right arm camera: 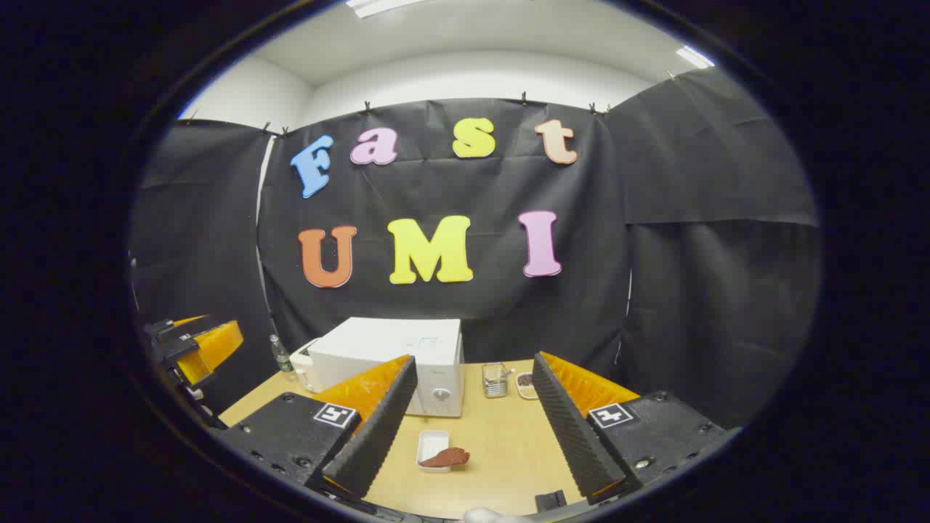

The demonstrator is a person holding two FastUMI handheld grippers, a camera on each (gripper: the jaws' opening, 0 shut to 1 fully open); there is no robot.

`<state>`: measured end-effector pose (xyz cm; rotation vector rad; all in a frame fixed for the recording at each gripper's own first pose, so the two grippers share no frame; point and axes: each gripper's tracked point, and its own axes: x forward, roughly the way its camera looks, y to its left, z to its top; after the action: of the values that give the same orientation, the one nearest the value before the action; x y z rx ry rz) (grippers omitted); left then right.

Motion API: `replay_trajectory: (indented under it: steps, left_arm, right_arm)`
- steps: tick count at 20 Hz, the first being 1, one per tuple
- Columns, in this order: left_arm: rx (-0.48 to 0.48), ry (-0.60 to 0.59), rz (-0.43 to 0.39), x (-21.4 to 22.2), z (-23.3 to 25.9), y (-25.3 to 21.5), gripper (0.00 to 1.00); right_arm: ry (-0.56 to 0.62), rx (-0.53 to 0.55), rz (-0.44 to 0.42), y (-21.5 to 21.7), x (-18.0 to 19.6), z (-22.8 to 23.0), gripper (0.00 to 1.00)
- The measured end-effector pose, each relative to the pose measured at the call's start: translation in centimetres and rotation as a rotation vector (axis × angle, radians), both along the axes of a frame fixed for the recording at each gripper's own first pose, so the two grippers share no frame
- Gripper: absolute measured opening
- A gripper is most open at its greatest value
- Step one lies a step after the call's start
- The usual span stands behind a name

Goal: Open the microwave oven with the left hand, put the food in, and close the microwave oven.

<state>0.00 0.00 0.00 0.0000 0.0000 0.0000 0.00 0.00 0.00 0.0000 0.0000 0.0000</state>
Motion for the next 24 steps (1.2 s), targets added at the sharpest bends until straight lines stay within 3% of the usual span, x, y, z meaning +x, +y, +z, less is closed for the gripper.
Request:
replay_trajectory:
  steps: [1,2,3,4,6,7,12,14,15,16,17,19,20,24]
  left_arm:
    - [-0.003,0.002,-0.010,0.1,-0.1,-0.3,0.93]
    - [-0.002,0.004,-0.013,0.2,-0.3,-0.4,0.93]
    - [0.001,0.005,-0.015,0.2,-0.3,-0.5,0.93]
    - [0.003,0.004,-0.013,0.1,-0.2,-0.4,0.93]
    - [0.000,0.002,-0.015,0.1,-0.1,-0.6,0.93]
    - [-0.003,-0.001,-0.014,0.0,0.1,-0.6,0.93]
    - [0.006,-0.002,-0.017,-0.2,0.0,-0.3,0.93]
    - [0.012,-0.010,-0.013,0.0,-0.1,-0.2,0.93]
    - [0.024,-0.017,-0.003,0.4,-0.3,0.0,0.93]
    - [0.036,-0.011,0.002,1.0,-0.9,-0.1,0.93]
    - [0.044,-0.004,0.008,1.6,-1.7,-0.3,0.93]
    - [0.039,-0.006,0.005,3.1,-3.3,-1.3,0.93]
    - [0.033,-0.009,0.004,4.0,-4.2,-1.7,0.93]
    - [0.009,0.011,0.014,9.0,-9.4,-4.1,0.93]
  right_arm:
    - [-0.004,-0.013,-0.005,0.0,-0.1,0.0,1.00]
    - [-0.008,-0.028,-0.005,0.1,-0.3,0.0,0.94]
    - [-0.015,-0.040,-0.009,0.2,-0.4,0.1,1.00]
    - [-0.022,-0.047,-0.010,0.2,-0.6,0.3,0.94]
    - [-0.037,-0.068,-0.011,0.6,-0.7,0.7,0.94]
    - [-0.040,-0.074,-0.006,0.8,-0.8,0.9,1.00]
    - [-0.058,-0.076,0.000,1.5,-0.9,1.1,1.00]
    - [-0.051,-0.077,0.000,1.4,-0.6,0.8,0.94]
    - [-0.047,-0.075,0.001,1.4,-0.4,0.7,1.00]
    - [-0.042,-0.072,0.006,1.3,-0.1,0.6,0.94]
    - [-0.032,-0.073,0.010,1.1,0.2,0.4,1.00]
    - [-0.021,-0.070,0.024,0.5,1.1,0.0,0.94]
    - [-0.018,-0.067,0.033,0.1,1.7,0.0,1.00]
    - [-0.006,-0.053,0.055,-2.0,4.2,0.0,1.00]
